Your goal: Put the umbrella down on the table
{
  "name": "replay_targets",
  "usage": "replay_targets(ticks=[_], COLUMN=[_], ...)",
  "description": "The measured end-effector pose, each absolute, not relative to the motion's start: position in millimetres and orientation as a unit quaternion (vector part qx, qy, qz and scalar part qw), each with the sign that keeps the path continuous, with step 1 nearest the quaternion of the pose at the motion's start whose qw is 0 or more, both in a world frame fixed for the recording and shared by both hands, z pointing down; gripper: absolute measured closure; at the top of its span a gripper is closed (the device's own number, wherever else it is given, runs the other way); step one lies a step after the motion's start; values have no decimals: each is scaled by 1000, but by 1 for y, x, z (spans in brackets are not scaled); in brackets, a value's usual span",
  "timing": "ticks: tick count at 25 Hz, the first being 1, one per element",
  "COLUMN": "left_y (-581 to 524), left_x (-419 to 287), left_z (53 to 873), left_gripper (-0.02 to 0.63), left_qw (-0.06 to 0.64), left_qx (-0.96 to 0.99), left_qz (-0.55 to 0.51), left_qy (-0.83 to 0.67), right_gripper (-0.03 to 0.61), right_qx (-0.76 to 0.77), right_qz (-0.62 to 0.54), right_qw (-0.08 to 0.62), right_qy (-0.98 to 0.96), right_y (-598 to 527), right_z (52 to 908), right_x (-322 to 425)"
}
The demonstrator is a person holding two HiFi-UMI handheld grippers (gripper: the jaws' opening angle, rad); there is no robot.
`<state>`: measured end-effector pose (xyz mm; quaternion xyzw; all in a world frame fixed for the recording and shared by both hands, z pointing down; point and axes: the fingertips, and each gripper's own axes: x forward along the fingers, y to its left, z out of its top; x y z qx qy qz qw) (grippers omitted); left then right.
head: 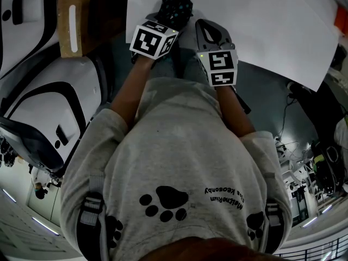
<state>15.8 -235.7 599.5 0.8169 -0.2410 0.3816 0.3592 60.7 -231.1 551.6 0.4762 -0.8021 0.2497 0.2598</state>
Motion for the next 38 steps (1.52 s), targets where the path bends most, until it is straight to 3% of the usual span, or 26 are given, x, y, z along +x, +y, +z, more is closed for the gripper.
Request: replay_targets(ticks=[20, 38], left_y=[-232, -229], left_x=[20, 23], left_z=[600, 600], left_gripper=[353, 293], left_qw=[354, 348], left_qx=[806, 799], left_qz=[411, 432], left_qy=[-239, -234], right_gripper=[546, 546], right_qx=[471, 471], right_qz=[257, 260], right_qw=[266, 260], right_qy=[-801, -802], right_y=[-234, -236], right_z=[561, 562], right_x=[61, 66])
